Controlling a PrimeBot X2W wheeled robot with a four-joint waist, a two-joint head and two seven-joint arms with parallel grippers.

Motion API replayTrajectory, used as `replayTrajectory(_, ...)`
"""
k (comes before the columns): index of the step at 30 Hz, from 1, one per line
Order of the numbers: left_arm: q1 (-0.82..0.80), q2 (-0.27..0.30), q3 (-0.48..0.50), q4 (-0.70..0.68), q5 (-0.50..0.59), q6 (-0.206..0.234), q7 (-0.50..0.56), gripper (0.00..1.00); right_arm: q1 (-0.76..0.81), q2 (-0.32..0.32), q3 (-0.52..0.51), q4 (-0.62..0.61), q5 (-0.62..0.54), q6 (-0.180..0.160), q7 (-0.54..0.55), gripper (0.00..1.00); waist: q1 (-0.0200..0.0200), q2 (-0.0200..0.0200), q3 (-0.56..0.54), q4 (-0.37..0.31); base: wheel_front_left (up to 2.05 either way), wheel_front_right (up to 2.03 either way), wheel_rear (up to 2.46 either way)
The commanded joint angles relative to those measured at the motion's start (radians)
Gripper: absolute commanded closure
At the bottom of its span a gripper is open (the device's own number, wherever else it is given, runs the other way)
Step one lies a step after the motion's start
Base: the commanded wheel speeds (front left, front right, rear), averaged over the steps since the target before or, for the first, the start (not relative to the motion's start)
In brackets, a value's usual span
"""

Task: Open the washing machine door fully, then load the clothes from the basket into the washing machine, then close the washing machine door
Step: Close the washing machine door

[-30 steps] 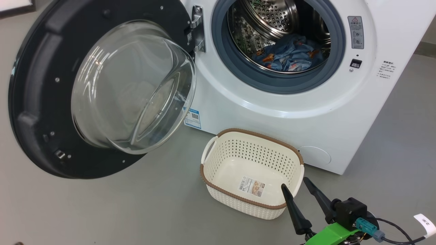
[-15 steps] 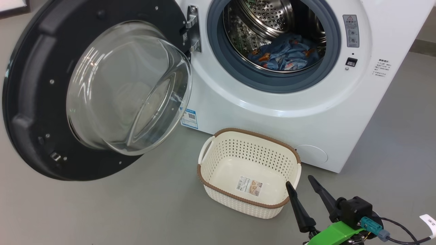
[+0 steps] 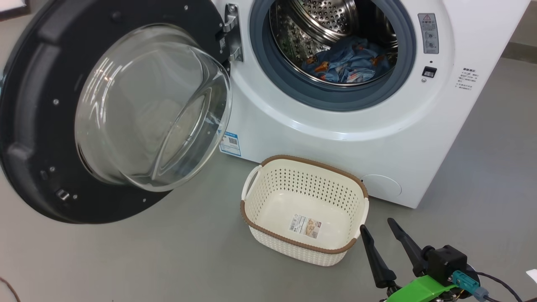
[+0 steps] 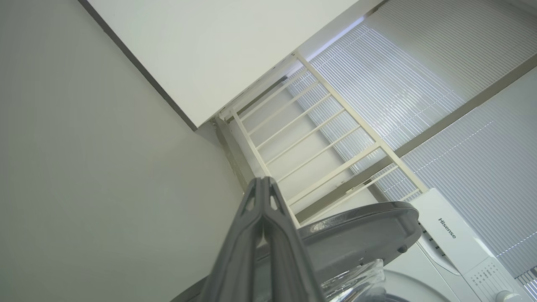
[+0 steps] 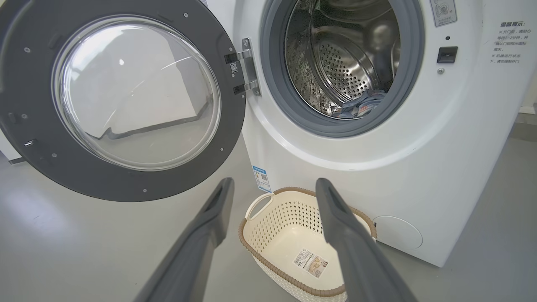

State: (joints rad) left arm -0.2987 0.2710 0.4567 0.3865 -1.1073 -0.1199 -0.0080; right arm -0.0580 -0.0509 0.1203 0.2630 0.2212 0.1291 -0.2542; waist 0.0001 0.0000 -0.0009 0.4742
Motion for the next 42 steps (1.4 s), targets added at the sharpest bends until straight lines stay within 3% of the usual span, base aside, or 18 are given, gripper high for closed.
replayTrajectory(1, -0.066, 0.060, 0.031, 0.001, -0.046, -0.010, 0.043, 1.00, -0.008, 0.001, 0.021, -0.030, -0.012, 0.002, -0.008, 0.00, -0.0001, 0.0000, 0.005, -0.001, 0.00, 0.00, 0.00)
replayTrajectory(7, -0.176, 0.120, 0.099, 0.118, -0.228, -0.006, 0.188, 1.00, -0.011, 0.001, 0.013, -0.043, -0.025, 0.002, -0.001, 0.00, -0.0001, 0.0000, 0.031, -0.026, 0.00, 0.00, 0.00)
replayTrajectory(14, -0.243, 0.185, 0.142, 0.218, -0.347, 0.043, 0.339, 1.00, -0.018, 0.001, 0.002, -0.064, -0.043, 0.002, 0.018, 0.00, -0.0001, 0.0000, 0.063, -0.070, 0.00, 0.00, 0.00)
replayTrajectory(21, -0.264, 0.219, 0.161, 0.286, -0.383, 0.075, 0.394, 1.00, -0.026, 0.001, -0.002, -0.090, -0.062, 0.002, 0.038, 0.00, -0.0001, 0.0000, 0.094, -0.107, 0.00, 0.00, 0.00)
replayTrajectory(34, -0.284, 0.219, 0.166, 0.349, -0.394, 0.041, 0.400, 1.00, -0.032, 0.001, -0.008, -0.117, -0.071, 0.002, 0.058, 0.00, -0.0001, 0.0000, 0.124, -0.169, 0.00, 0.00, 0.00)
replayTrajectory(42, -0.289, 0.209, 0.142, 0.352, -0.412, 0.026, 0.479, 1.00, -0.032, 0.001, -0.012, -0.122, -0.064, 0.002, 0.062, 0.00, -0.0001, 0.0000, 0.128, -0.171, 0.00, 0.00, 0.00)
